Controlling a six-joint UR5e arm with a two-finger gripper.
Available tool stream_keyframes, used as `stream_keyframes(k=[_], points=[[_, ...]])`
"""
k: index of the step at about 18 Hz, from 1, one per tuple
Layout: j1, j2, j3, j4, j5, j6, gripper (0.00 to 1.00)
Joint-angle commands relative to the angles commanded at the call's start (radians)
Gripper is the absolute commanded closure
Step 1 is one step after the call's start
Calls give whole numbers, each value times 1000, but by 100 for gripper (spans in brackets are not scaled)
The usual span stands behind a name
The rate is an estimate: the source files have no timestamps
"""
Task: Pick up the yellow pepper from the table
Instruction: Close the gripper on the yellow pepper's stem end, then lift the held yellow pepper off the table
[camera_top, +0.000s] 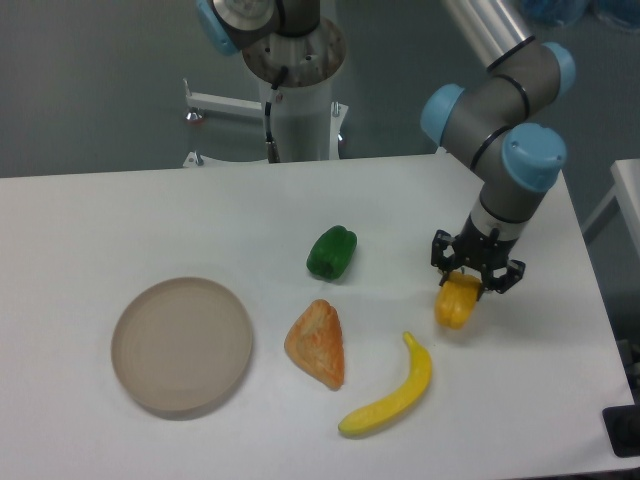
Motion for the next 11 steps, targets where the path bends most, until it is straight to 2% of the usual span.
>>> stream_keyframes(k=[6, 11], points=[[-37, -89, 164, -5, 3, 14, 45], [-66, -115, 197, 2, 60, 14, 45]])
